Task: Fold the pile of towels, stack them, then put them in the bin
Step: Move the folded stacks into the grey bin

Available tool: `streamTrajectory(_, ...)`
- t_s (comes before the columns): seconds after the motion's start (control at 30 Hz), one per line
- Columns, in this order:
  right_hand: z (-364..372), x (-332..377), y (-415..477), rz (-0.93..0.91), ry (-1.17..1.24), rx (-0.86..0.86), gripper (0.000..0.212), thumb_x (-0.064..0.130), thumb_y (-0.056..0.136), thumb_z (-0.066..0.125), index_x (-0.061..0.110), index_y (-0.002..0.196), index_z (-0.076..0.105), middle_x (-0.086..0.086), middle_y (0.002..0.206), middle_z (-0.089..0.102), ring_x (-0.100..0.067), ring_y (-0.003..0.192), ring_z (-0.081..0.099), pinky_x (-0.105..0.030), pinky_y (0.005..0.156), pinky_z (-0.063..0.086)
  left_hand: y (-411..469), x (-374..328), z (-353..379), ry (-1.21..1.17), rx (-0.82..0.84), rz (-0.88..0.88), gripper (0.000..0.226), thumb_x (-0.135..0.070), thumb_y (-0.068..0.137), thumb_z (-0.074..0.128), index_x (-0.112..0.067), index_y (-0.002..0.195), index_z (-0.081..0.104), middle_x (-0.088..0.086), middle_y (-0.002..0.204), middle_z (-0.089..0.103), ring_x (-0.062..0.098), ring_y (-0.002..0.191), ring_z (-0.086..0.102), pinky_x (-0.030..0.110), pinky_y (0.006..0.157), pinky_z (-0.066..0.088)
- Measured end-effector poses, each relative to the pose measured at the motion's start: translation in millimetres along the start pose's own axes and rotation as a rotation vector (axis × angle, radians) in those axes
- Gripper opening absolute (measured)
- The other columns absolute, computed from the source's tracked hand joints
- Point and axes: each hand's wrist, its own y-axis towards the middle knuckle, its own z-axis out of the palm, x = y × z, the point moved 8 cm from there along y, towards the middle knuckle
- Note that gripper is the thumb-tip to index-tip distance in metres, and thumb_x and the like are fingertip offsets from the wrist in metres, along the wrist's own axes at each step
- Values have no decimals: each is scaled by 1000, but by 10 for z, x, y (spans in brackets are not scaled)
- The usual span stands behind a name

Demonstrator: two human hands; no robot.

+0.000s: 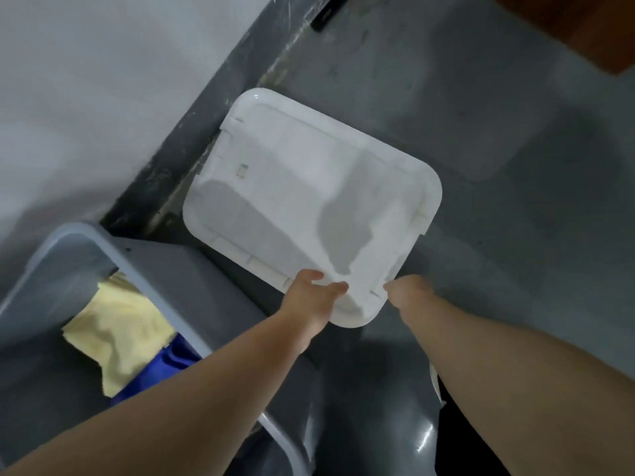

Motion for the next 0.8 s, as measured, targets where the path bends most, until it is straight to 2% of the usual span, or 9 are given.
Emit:
streamTrajectory(0.07, 25, 104, -10, 18, 25, -16, 37, 17, 105, 51, 5, 139, 59, -13, 138, 62, -30, 129, 60, -24, 68, 46, -21, -85, -83, 25, -2, 25, 48, -43, 90, 73, -28, 131, 52, 3, 122, 60, 21, 111, 61, 42, 104, 52)
streamTrajectory(0.2, 140, 168, -108, -55, 43, -60, 32, 11, 103, 50, 7, 131, 62, -8, 130, 65, -28, 120, 63, -32, 99, 52, 18, -294, -309, 29, -54, 83, 59, -50, 86, 75, -30, 136, 50, 0, 127, 62, 22, 113, 61, 43, 104, 51)
streamTrajectory(0.27, 53, 112, -462, -221, 47, -83, 29, 10, 95, 56, 12, 123, 63, -3, 116, 69, -28, 106, 66, -38, 94, 56, -129, -372, -315, 28, -46, 107, 72, -53, 83, 77, -32, 143, 44, -4, 137, 58, 23, 119, 59, 41, 107, 47)
streamTrajectory(0.37, -221, 125, -1243, -471, 44, -91, 16, 12, 97, 55, 23, 109, 57, 8, 96, 66, -18, 90, 65, -29, 73, 52, -609, -636, -195, 40, 21, 191, 102, -56, 76, 82, -34, 157, 24, -6, 154, 41, 21, 137, 46, 35, 108, 39)
streamTrajectory(0.5, -537, 226, -2130, -778, -262, -185, 9, 8, 96, 56, 14, 101, 51, 5, 89, 55, -22, 76, 52, -35, 63, 38, -1421, -1130, -96, -27, 72, 315, 126, -62, 69, 84, -39, 160, 0, -10, 165, 17, 17, 150, 27, 35, 114, 30)
streamTrajectory(0.6, -680, 362, -2619, -1024, -390, -282, 31, 0, 79, 69, 17, 91, 46, -1, 82, 54, -25, 65, 47, -29, 60, 33, -1921, -1359, -252, -151, -99, 326, 97, -59, 81, 75, -33, 154, 17, -15, 144, 34, 15, 138, 36, 25, 98, 31)
streamTrajectory(0.67, -707, 482, -2944, -1188, -472, -309, 42, 3, 70, 73, 21, 88, 40, 0, 78, 52, -24, 57, 46, -26, 56, 29, -2188, -1379, -480, -262, -218, 313, 62, -52, 89, 69, -29, 132, 33, -15, 118, 46, 16, 113, 47, 22, 87, 38)
streamTrajectory(0.73, -699, 555, -3149, -1293, -508, -320, 24, 20, 78, 61, 24, 88, 39, 1, 80, 50, -26, 58, 49, -28, 56, 29, -2364, -1335, -686, -293, -296, 307, 40, -42, 94, 61, -16, 118, 43, -1, 95, 53, 16, 87, 52, 31, 72, 46)
streamTrajectory(0.8, -627, 572, -3204, -1218, -492, -241, 20, 35, 87, 61, 26, 94, 44, 1, 89, 54, -27, 71, 56, -31, 60, 37, -2484, -1193, -854, -327, -348, 274, 17, -29, 92, 56, -17, 103, 50, 2, 78, 53, 18, 70, 52, 34, 63, 47)
